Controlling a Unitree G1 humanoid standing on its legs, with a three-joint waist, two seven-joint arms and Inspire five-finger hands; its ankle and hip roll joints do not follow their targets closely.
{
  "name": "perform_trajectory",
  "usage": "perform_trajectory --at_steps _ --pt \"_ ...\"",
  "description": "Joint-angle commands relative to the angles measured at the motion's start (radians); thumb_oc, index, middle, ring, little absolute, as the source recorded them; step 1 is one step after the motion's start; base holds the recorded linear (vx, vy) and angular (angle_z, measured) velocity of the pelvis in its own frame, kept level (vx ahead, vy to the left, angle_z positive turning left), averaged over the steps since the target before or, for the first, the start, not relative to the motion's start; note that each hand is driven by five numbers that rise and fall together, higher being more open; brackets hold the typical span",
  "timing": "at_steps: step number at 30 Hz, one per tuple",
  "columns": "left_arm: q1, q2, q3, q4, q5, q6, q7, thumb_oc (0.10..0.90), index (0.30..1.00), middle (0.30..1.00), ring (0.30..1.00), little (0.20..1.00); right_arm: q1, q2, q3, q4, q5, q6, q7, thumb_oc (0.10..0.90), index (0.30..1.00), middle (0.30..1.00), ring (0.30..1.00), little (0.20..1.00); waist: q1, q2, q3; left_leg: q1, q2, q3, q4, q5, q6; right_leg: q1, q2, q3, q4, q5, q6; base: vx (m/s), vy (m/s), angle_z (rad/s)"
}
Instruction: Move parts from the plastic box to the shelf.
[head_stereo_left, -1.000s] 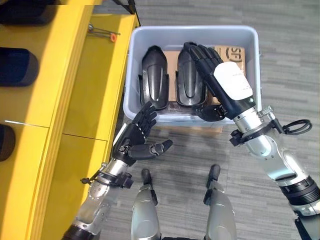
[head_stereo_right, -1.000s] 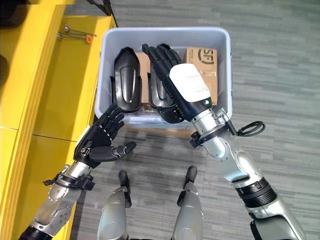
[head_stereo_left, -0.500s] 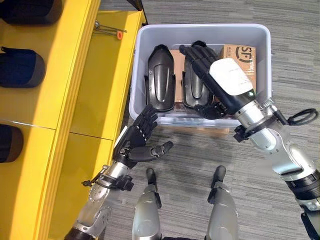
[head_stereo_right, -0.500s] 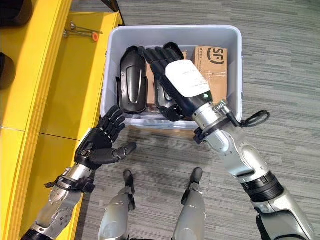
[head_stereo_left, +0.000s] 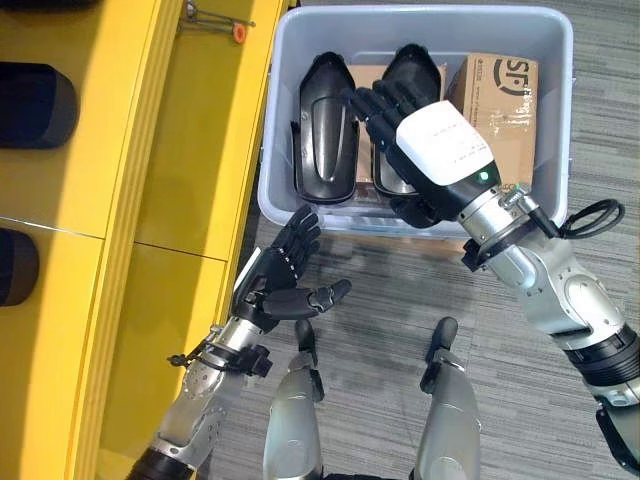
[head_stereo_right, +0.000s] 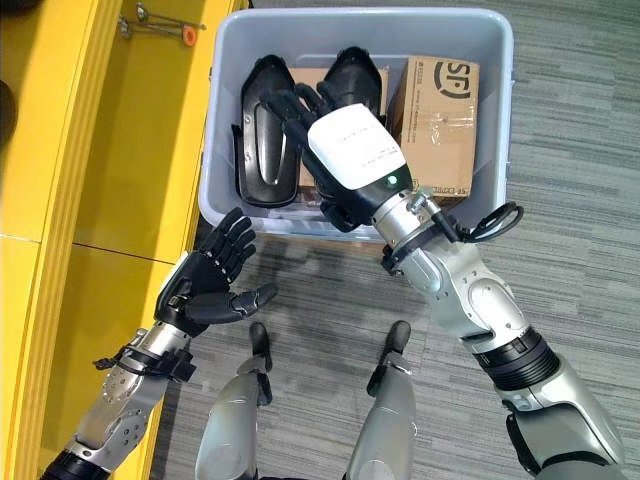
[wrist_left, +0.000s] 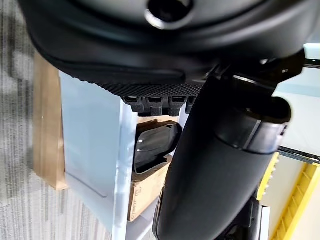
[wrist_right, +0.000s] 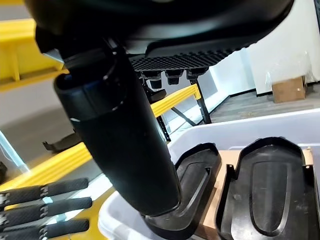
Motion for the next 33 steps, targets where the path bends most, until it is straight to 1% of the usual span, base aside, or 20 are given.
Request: perform_trajectory --at_steps 1,3,4,6,8,10,14,15,18,25,29,31,33 --pt "0.0 0.024 0.021 -0.206 -0.035 -0.064 -0.008 0.9 1.0 1.0 1.0 1.0 -0.159 -0.039 -0.01 -0.105 -0.027 0.004 -0.179 0.9 1.0 1.0 1.0 1.0 0.01 0.014 -0.013 -0.016 0.061 0.024 0.072 -0.102 0.019 -0.04 -0.026 0.002 0.067 -0.067 0.065 -0.03 -0.038 0.03" --pt "-0.004 0.017 0.025 -0.212 -0.072 -0.048 -0.011 0.9 1.0 1.0 1.0 1.0 -0.148 -0.034 -0.037 -0.096 -0.062 -0.014 -0.237 0.9 1.0 1.0 1.0 1.0 0.007 0.013 -0.013 -0.037 0.062 0.02 0.074 -0.098 0.017 -0.056 -0.02 0.006 0.067 -0.067 0.065 -0.03 -0.035 0.02" --pt "-0.008 0.01 0.027 -0.215 -0.067 -0.037 -0.01 0.9 1.0 1.0 1.0 1.0 -0.144 -0.025 -0.055 -0.084 -0.086 -0.021 -0.267 0.9 1.0 1.0 1.0 1.0 0.004 0.012 -0.013 -0.046 0.063 0.02 0.073 -0.096 0.015 -0.064 -0.013 0.009 0.064 -0.067 0.064 -0.03 -0.017 -0.01" --pt "-0.015 0.003 0.025 -0.217 -0.053 -0.03 -0.004 0.9 1.0 1.0 1.0 1.0 -0.143 -0.023 -0.074 -0.072 -0.084 -0.022 -0.279 0.9 1.0 1.0 1.0 1.0 0.0 0.012 -0.013 -0.058 0.065 0.02 0.072 -0.093 0.012 -0.075 -0.007 0.014 0.059 -0.066 0.062 -0.03 -0.004 -0.03" --pt "-0.025 0.0 0.022 -0.219 -0.047 -0.03 0.006 0.9 1.0 1.0 1.0 1.0 -0.138 -0.028 -0.093 -0.064 -0.025 0.008 -0.257 0.9 1.0 1.0 1.0 1.0 -0.007 0.013 -0.013 -0.073 0.066 0.023 0.074 -0.092 0.011 -0.085 -0.003 0.018 0.051 -0.066 0.06 -0.03 0.0 -0.05" --pt "-0.033 -0.004 0.024 -0.226 -0.06 -0.039 0.006 0.9 1.0 1.0 1.0 1.0 -0.133 -0.039 -0.1 -0.058 -0.029 0.01 -0.253 0.9 1.0 1.0 1.0 1.0 -0.011 0.012 -0.013 -0.091 0.066 0.022 0.074 -0.087 0.009 -0.096 0.0 0.019 0.04 -0.062 0.06 -0.03 -0.015 -0.09" --pt "-0.046 -0.005 0.021 -0.224 -0.067 -0.04 0.004 0.9 1.0 1.0 1.0 1.0 -0.151 -0.044 -0.081 -0.018 -0.06 0.011 -0.218 0.9 1.0 1.0 1.0 1.0 -0.011 0.013 -0.013 -0.113 0.068 0.019 0.074 -0.081 0.006 -0.113 0.004 0.018 0.034 -0.059 0.059 -0.02 -0.02 -0.1" --pt "-0.051 -0.007 0.021 -0.221 -0.063 -0.034 0.007 0.9 1.0 1.0 1.0 1.0 -0.162 -0.051 -0.06 0.009 -0.071 0.028 -0.212 0.9 1.0 1.0 1.0 1.0 -0.008 0.014 -0.013 -0.125 0.069 0.018 0.074 -0.078 0.005 -0.119 0.004 0.015 0.032 -0.059 0.057 -0.02 -0.021 -0.05" --pt "-0.058 -0.004 0.021 -0.214 -0.059 -0.037 0.014 0.9 1.0 1.0 1.0 1.0 -0.174 -0.062 -0.042 0.037 -0.075 0.026 -0.24 0.9 1.0 1.0 1.0 1.0 -0.007 0.013 -0.013 -0.146 0.072 0.015 0.078 -0.073 0.004 -0.132 0.002 0.009 0.032 -0.058 0.056 -0.02 -0.023 -0.01" --pt "-0.073 0.002 0.025 -0.209 -0.052 -0.03 0.011 0.9 1.0 1.0 1.0 1.0 -0.218 -0.072 -0.006 0.078 -0.083 0.064 -0.221 0.9 1.0 1.0 1.0 1.0 0.0 0.011 -0.013 -0.223 0.073 0.004 0.092 -0.061 -0.003 -0.185 0.004 -0.008 0.032 -0.055 0.05 -0.03 -0.032 -0.01" --pt "-0.077 0.002 0.029 -0.208 -0.043 -0.025 0.007 0.9 1.0 1.0 1.0 1.0 -0.213 -0.086 0.003 0.07 -0.115 0.068 -0.21 0.9 1.0 1.0 1.0 1.0 -0.002 0.007 -0.013 -0.249 0.073 0.004 0.096 -0.056 -0.005 -0.201 0.008 -0.013 0.027 -0.051 0.049 0.0 0.0 0.0" --pt "-0.08 0.004 0.034 -0.204 -0.043 -0.024 0.009 0.9 1.0 1.0 1.0 1.0 -0.201 -0.102 0.006 0.069 -0.157 0.06 -0.215 0.9 1.0 1.0 1.0 1.0 -0.006 0.001 -0.013 -0.261 0.073 0.004 0.1 -0.055 -0.006 -0.205 0.011 -0.015 0.02 -0.047 0.049 0.0 0.0 0.0" --pt "-0.079 0.008 0.038 -0.203 -0.043 -0.023 0.009 0.9 1.0 1.0 1.0 1.0 -0.195 -0.12 0.008 0.07 -0.164 0.062 -0.218 0.9 1.0 1.0 1.0 1.0 -0.008 -0.004 -0.013 -0.272 0.076 0.002 0.104 -0.054 -0.008 -0.211 0.013 -0.017 0.017 -0.044 0.05 -0.01 -0.038 0.03"
